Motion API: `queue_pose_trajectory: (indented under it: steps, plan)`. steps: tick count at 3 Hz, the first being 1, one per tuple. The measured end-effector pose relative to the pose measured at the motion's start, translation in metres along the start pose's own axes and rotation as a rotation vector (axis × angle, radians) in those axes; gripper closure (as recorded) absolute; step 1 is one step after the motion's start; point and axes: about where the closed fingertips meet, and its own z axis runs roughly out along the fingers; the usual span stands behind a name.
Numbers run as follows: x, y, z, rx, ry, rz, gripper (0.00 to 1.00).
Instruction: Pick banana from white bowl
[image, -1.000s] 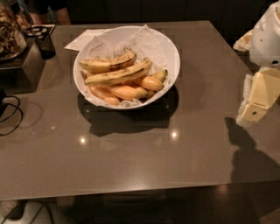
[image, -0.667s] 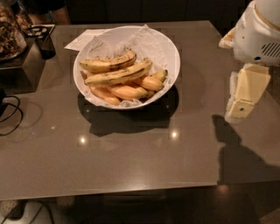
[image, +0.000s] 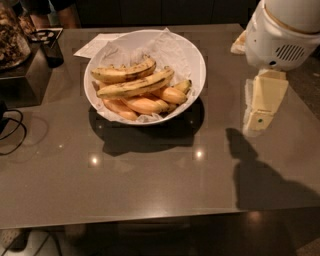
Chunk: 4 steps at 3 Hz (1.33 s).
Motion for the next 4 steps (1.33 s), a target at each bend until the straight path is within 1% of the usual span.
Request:
queue_pose_trajectory:
  steps: [2, 3, 4]
  plan:
    - [-0.037, -0.012, 0.008, -0.042, -0.001, -0.076, 0.00]
    - [-0.060, -0.022, 0.014, -0.063, 0.001, -0.118, 0.00]
    - [-0.061, -0.022, 0.014, -0.063, 0.001, -0.119, 0.00]
